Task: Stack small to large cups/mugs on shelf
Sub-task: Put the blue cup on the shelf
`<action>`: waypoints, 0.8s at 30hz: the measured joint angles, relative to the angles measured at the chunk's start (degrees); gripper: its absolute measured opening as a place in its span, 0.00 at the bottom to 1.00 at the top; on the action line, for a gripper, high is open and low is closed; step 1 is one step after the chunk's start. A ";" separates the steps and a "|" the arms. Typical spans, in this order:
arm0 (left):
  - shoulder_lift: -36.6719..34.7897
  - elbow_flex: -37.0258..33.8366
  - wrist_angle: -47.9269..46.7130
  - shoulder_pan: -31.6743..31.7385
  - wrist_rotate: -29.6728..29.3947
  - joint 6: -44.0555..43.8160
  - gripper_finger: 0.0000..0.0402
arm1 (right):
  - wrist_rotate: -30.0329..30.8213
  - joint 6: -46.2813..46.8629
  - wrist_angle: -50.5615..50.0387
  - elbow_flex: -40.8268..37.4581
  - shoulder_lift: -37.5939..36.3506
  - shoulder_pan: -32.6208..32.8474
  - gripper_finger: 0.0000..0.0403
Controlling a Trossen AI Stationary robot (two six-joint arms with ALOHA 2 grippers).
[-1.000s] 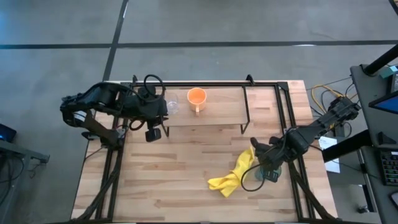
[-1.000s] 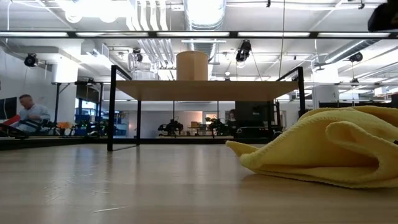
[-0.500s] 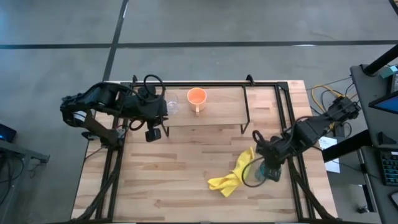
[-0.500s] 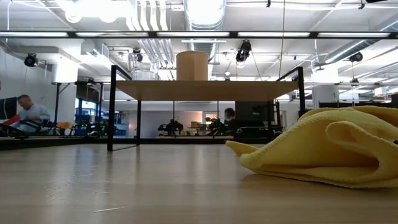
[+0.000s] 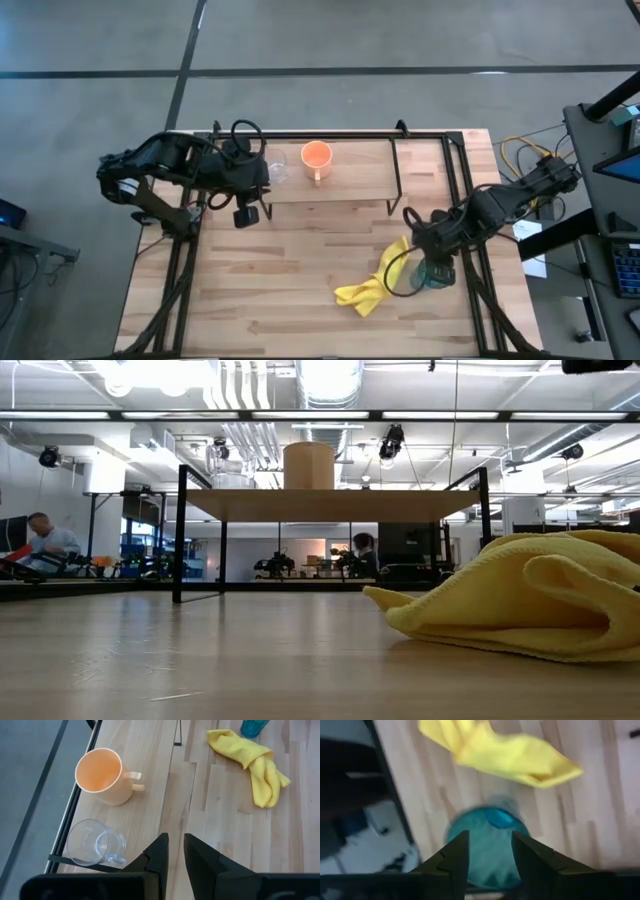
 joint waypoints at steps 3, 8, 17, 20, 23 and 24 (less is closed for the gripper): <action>0.00 0.00 0.01 0.00 0.00 0.00 0.11 | 0.45 -2.49 -1.73 -1.67 0.00 -0.02 0.36; 0.00 -0.35 -0.01 0.00 0.00 0.02 0.11 | 1.09 -3.36 -1.80 -5.21 0.00 0.00 0.37; 0.00 -0.69 -0.04 0.00 0.04 0.52 0.11 | 1.29 -3.41 -0.43 -11.56 0.01 -0.02 0.35; 0.00 -0.70 -0.04 0.00 0.03 0.52 0.11 | 1.25 -3.41 0.10 -13.11 0.02 -0.02 0.30; 0.00 -0.68 -0.04 0.00 0.04 0.52 0.11 | 0.86 -3.38 0.15 -13.70 0.02 -0.02 0.19; 0.00 -0.70 -0.04 0.00 0.04 0.52 0.11 | 0.75 -3.38 0.21 -13.60 0.02 -0.02 0.15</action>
